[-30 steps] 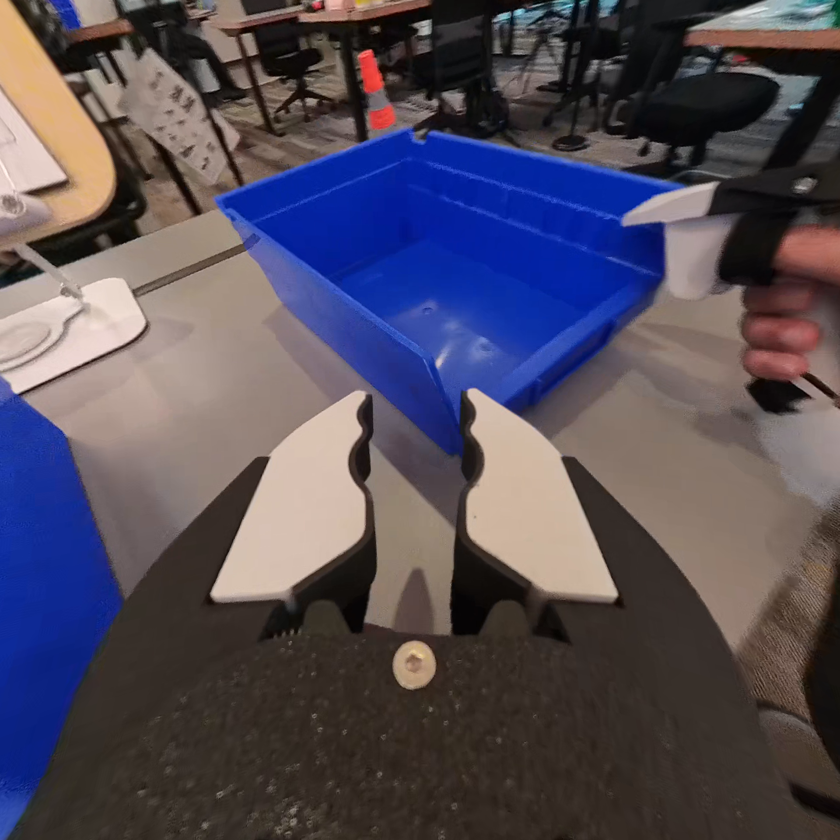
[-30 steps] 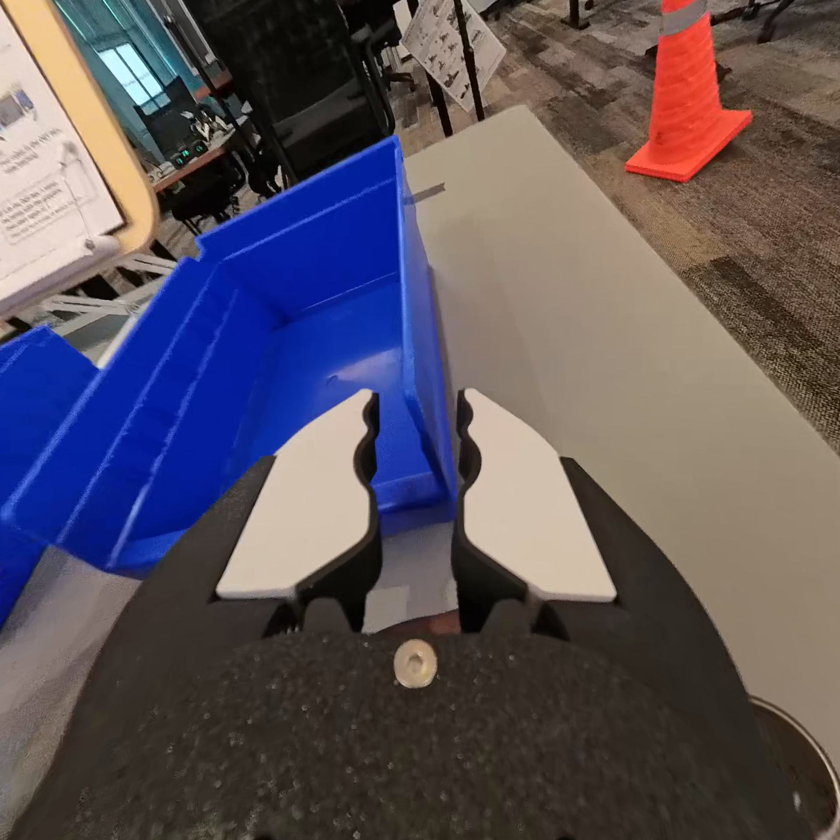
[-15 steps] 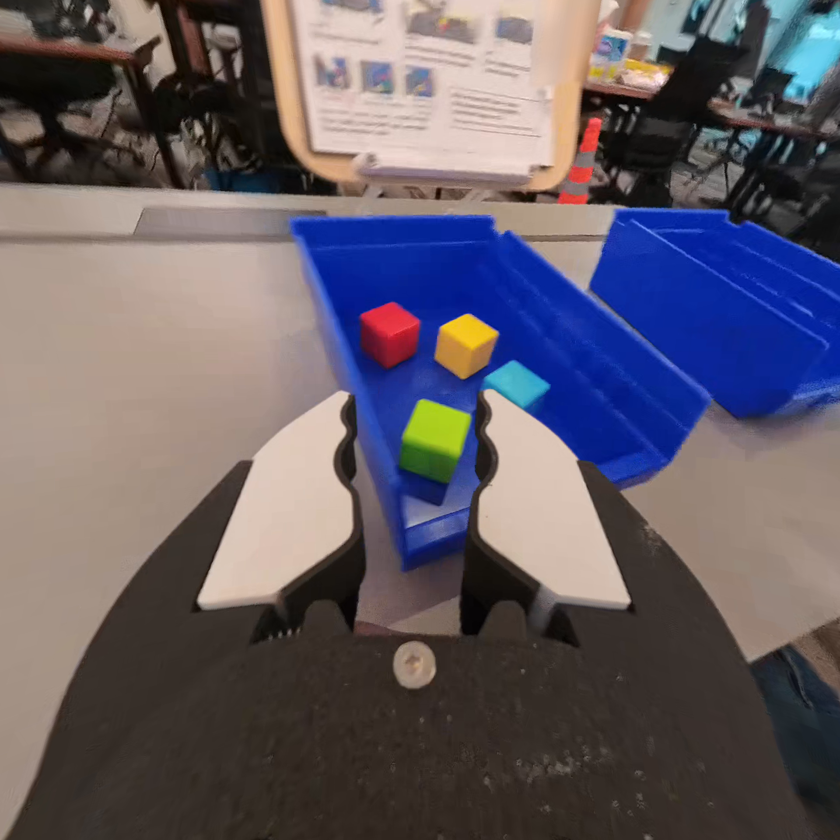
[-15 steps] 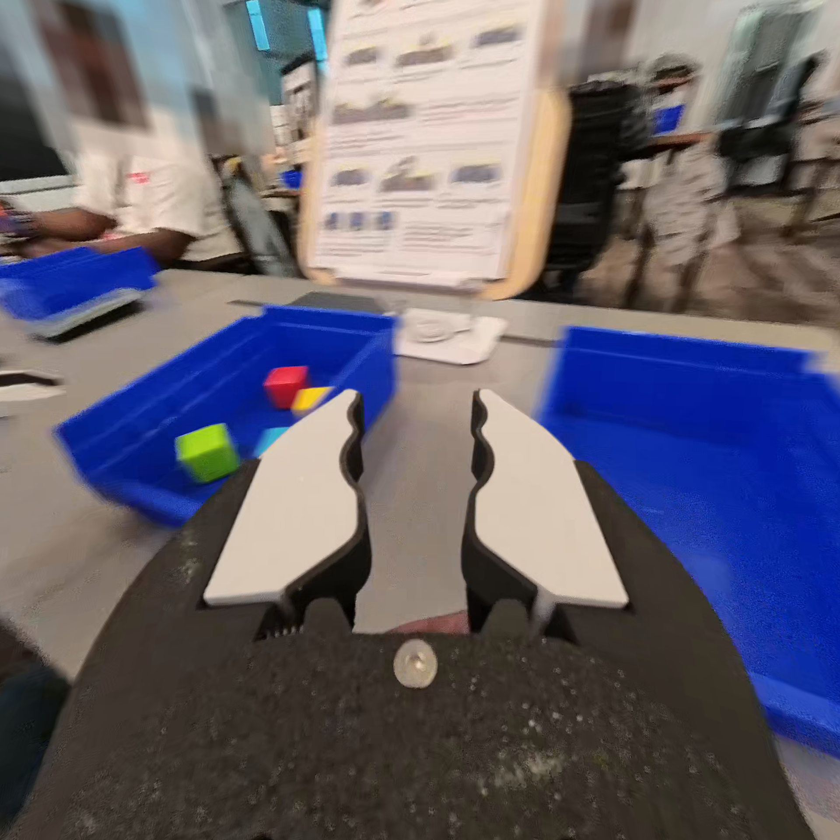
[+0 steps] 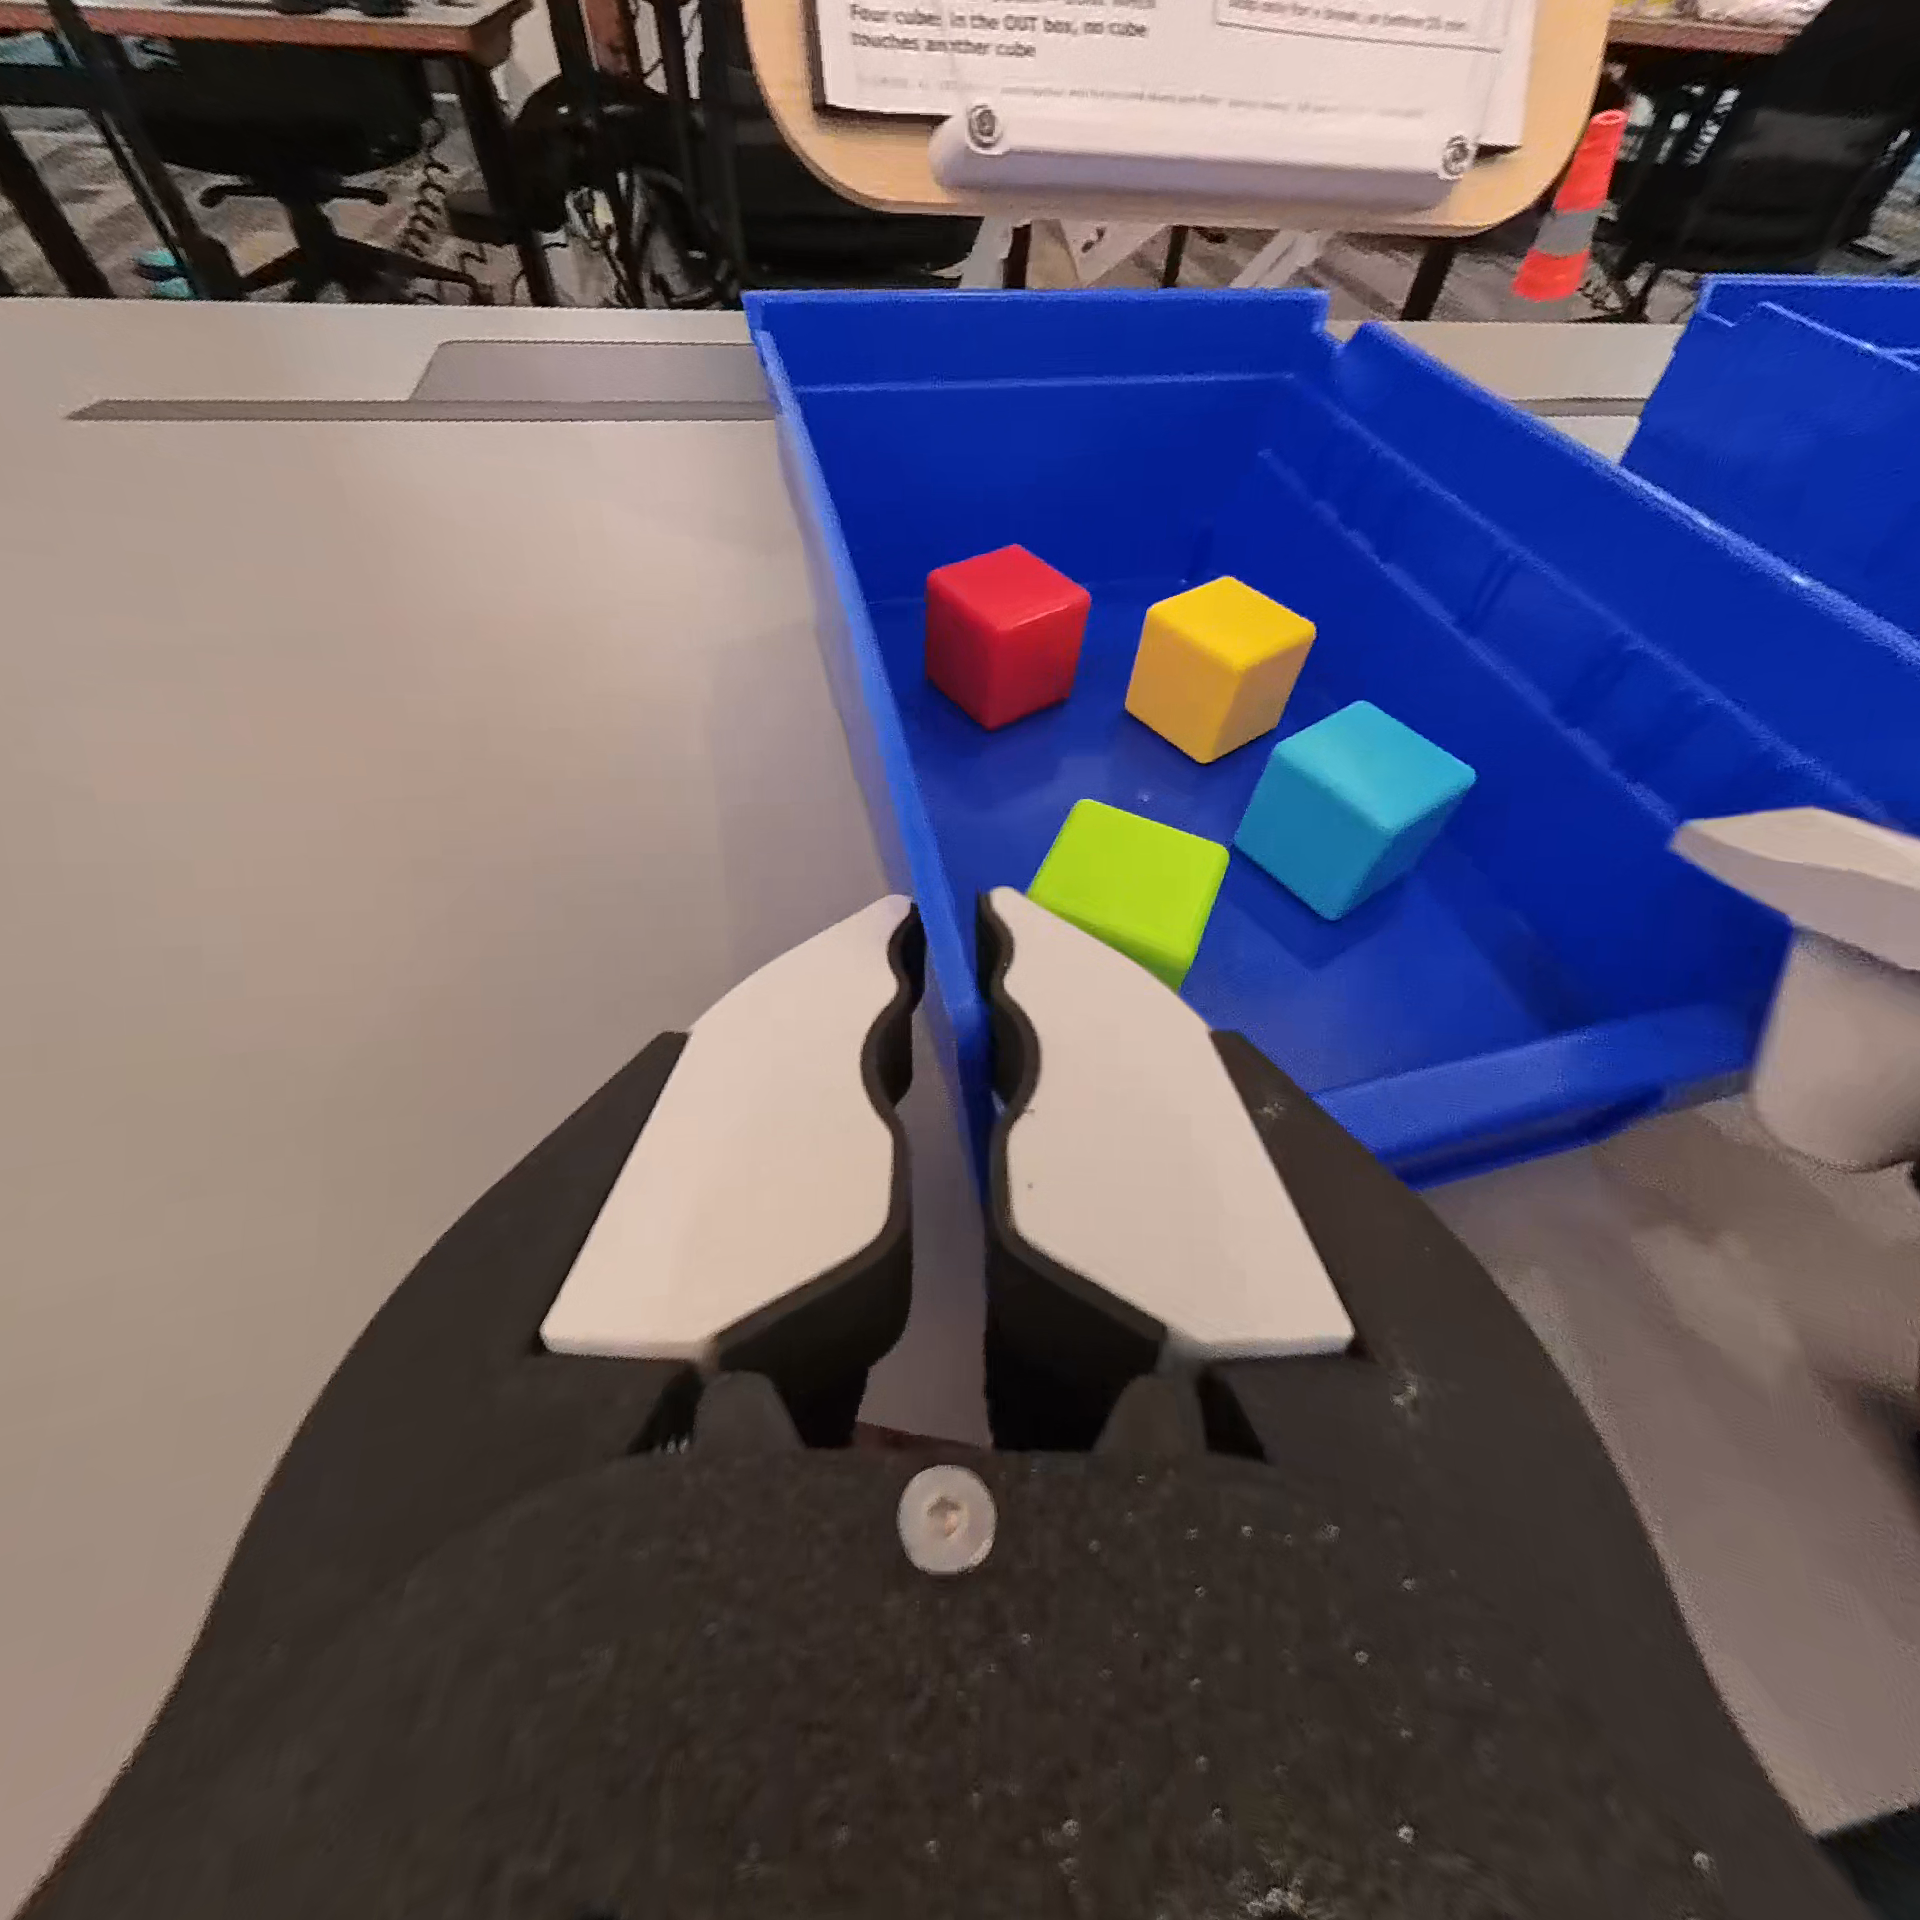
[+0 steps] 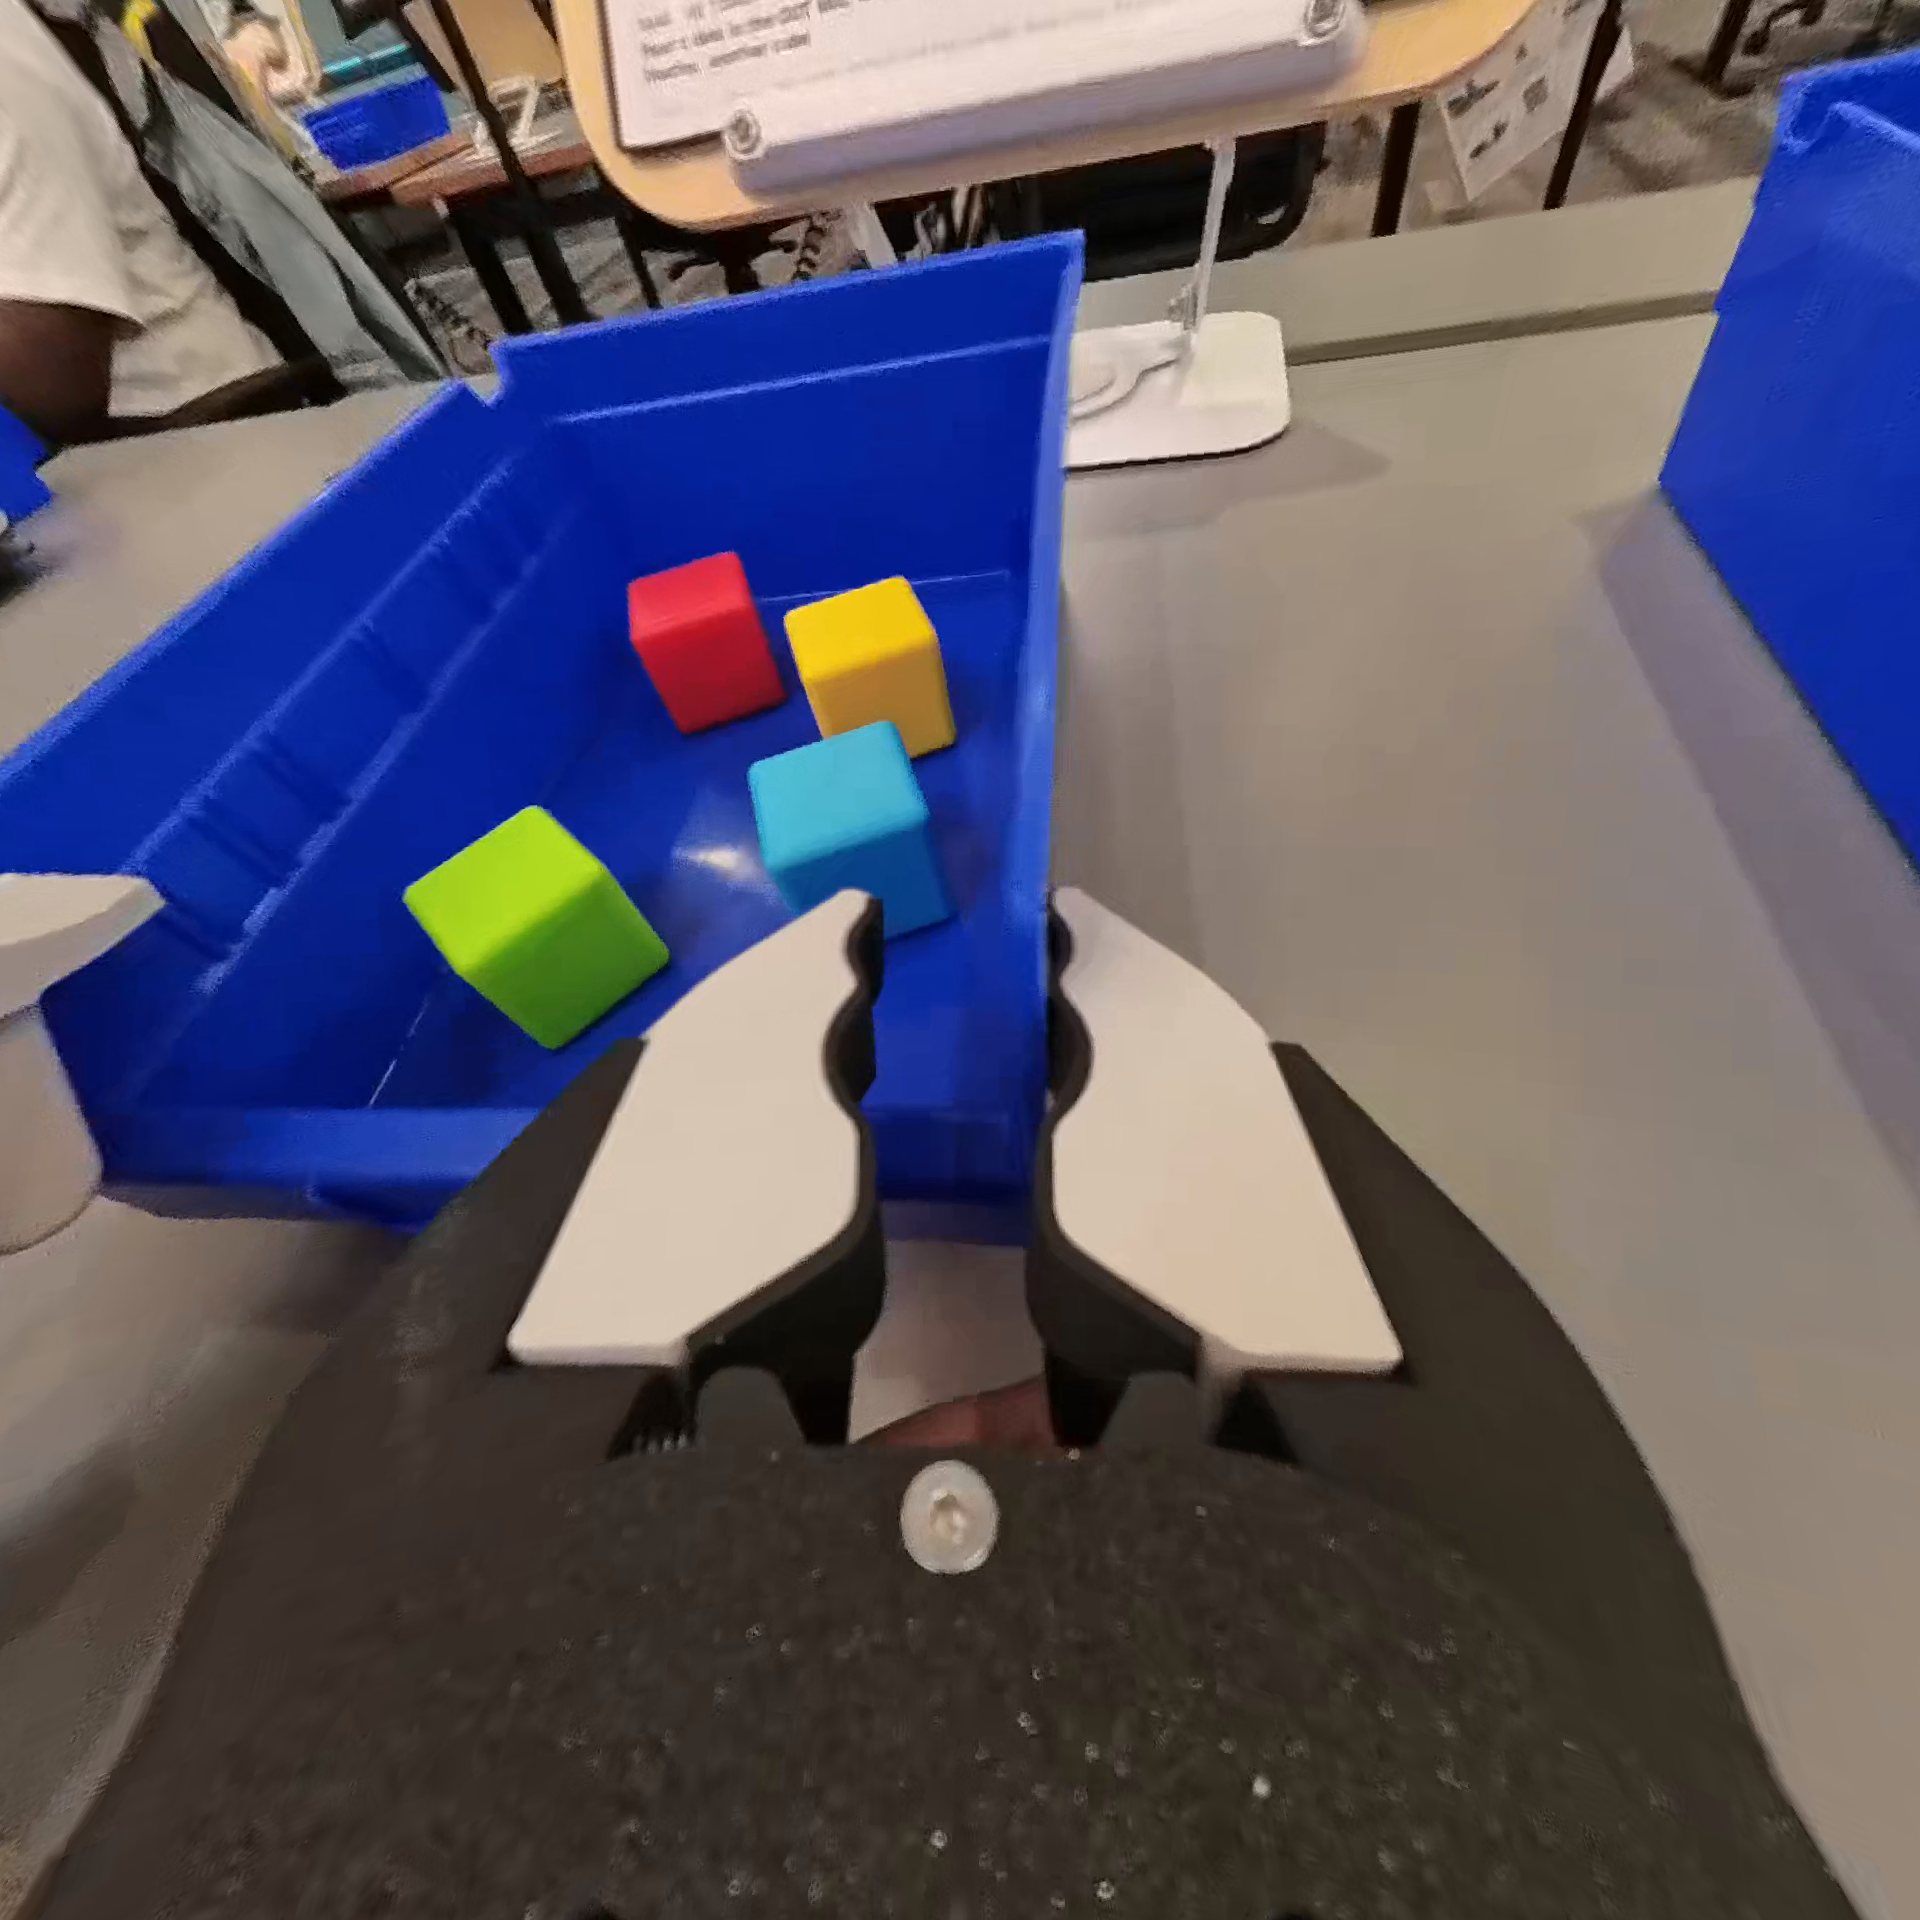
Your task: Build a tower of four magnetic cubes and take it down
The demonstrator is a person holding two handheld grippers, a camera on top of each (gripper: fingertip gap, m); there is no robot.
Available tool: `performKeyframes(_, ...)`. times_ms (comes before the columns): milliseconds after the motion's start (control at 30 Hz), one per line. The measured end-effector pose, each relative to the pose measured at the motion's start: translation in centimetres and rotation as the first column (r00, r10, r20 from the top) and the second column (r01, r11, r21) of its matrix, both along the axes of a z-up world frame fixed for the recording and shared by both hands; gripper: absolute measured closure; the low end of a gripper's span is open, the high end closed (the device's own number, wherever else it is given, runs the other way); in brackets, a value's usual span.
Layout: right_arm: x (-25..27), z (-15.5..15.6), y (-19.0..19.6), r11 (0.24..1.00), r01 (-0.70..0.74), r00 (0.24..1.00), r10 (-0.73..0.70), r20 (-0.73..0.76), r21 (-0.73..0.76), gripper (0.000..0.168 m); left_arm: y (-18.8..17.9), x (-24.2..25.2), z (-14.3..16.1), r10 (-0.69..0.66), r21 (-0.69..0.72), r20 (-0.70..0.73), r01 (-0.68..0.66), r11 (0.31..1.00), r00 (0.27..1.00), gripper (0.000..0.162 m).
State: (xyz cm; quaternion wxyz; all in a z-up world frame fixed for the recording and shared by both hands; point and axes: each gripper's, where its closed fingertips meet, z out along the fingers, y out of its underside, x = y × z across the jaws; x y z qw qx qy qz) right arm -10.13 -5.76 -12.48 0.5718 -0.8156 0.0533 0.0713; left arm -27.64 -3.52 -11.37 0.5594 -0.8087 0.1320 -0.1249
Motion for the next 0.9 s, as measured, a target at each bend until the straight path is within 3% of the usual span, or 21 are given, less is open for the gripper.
performKeyframes(67, 0.6, 0.2, -0.2, 0.999, 0.054, 0.998, -0.054, -0.027, 0.004, 0.165, 0.2, -0.7, 0.1, 0.036, 0.009, -0.023, -0.036, 0.999, 0.999, 0.157)
performKeyframes(267, -2.9, 0.5, 0.0, 0.996, 0.084, 0.996, -0.084, -0.029, 0.002, 0.165, 1.1, -3.9, 1.1, 0.077, 0.027, -0.033, -0.076, 0.997, 0.996, 0.159)
performKeyframes(500, -13.3, 2.8, 3.2, 0.999, -0.009, 1.000, 0.009, -0.004, 0.043, 0.163, 3.8, -14.3, 2.7, 0.152, 0.060, -0.031, -0.150, 0.987, 0.988, 0.159)
performKeyframes(700, -21.7, 1.9, 5.8, 0.999, -0.051, 0.997, 0.051, 0.051, 0.014, 0.163, 6.8, -22.6, 2.6, 0.156, 0.075, -0.051, -0.152, 0.986, 0.986, 0.159)
performKeyframes(900, -24.4, 0.5, 7.5, 0.998, -0.055, 0.995, 0.057, 0.082, -0.022, 0.163, 8.7, -25.4, 1.3, 0.145, 0.045, -0.057, -0.143, 0.989, 0.988, 0.159)
